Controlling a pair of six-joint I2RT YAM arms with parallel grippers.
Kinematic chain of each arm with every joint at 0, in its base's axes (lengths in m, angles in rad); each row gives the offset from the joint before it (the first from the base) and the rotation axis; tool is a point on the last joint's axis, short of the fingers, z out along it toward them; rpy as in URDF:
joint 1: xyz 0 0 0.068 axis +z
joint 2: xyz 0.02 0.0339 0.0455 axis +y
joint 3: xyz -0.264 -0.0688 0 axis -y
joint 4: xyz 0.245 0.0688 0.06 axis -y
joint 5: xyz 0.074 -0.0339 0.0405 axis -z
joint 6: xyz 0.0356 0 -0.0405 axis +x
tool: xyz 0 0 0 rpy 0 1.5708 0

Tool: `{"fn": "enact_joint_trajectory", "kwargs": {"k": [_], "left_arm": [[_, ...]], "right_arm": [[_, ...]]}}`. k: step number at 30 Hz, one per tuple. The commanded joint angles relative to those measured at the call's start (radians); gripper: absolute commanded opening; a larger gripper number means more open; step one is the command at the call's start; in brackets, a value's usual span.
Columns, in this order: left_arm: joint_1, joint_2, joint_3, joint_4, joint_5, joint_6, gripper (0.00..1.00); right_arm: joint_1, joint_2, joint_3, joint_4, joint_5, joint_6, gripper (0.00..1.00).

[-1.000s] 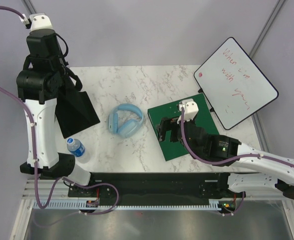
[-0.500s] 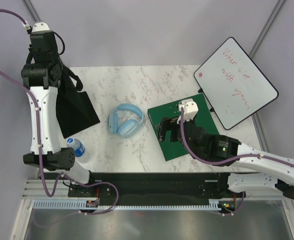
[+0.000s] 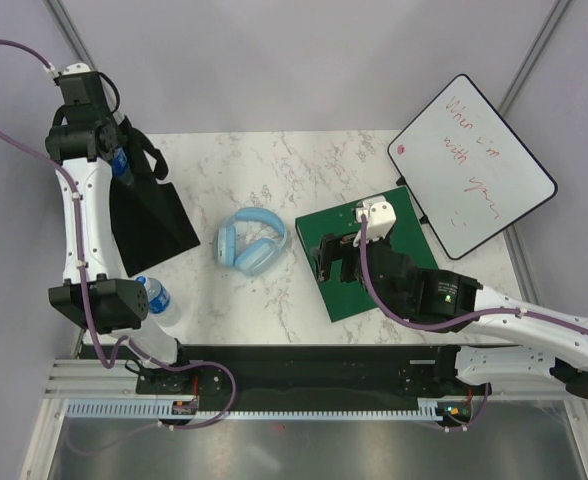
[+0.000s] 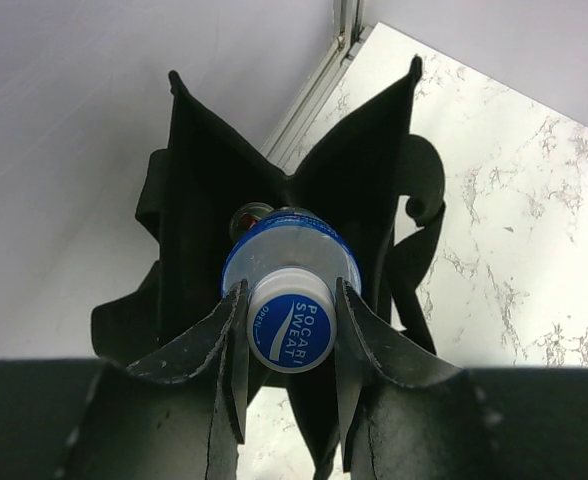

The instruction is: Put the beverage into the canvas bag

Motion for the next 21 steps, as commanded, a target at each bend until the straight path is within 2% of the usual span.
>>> {"fn": "enact_joint_trajectory", "kwargs": {"k": [1,12,21], "left_arm": [[0.018,-0.003,-0.022,0.176,0.024,-0.034,0.02],[0.023,0.089,-0.028,0.206,0.059,-0.038,0.02],[0.049,0.112,-0.108,0.211,0.086,-0.072,0.02]], "right_arm": [[-0.004,0.004,0.019,0.048,-0.001,-0.02,0.98],[-0.004,0.006,0.021,0.054,-0.019,-0.02,0.98],[-0.006,0.011,0.018,0.055,-0.021,-0.016,0.98]]}}
